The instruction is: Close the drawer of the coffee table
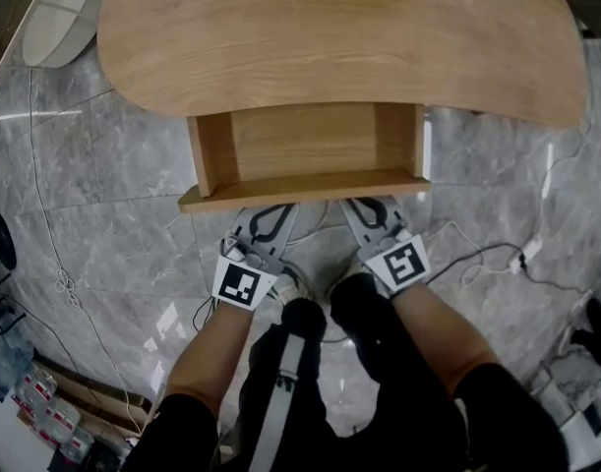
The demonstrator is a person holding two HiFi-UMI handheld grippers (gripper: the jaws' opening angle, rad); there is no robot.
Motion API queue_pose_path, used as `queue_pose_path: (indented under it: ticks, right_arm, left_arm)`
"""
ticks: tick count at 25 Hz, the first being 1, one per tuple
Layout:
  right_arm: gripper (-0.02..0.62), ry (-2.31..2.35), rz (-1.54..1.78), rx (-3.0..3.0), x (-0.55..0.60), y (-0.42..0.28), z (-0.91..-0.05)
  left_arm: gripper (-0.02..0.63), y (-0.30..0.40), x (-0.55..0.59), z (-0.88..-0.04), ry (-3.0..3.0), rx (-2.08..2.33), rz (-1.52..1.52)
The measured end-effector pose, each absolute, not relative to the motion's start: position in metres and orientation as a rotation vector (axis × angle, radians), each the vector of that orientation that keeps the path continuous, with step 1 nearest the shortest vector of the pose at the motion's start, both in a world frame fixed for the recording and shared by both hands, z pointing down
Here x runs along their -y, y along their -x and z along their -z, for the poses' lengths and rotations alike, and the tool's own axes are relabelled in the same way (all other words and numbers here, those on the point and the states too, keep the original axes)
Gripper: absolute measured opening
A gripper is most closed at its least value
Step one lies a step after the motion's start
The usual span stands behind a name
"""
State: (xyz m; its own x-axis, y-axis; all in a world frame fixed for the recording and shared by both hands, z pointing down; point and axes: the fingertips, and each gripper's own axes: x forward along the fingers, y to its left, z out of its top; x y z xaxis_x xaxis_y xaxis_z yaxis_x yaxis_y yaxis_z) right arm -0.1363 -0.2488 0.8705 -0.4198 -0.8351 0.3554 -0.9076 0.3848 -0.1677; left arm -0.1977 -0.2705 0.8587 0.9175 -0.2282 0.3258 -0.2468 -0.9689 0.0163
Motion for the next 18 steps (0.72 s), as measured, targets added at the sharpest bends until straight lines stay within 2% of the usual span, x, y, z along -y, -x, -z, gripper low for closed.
queue_pose_path:
  ticks: [18]
  right_arm:
    - [0.011, -1.703, -0.410, 2.415, 0.321, 0.116, -0.846]
  left_arm:
    - [0.006, 0.171, 0.345, -0.843, -2.965, 0.524, -0.316]
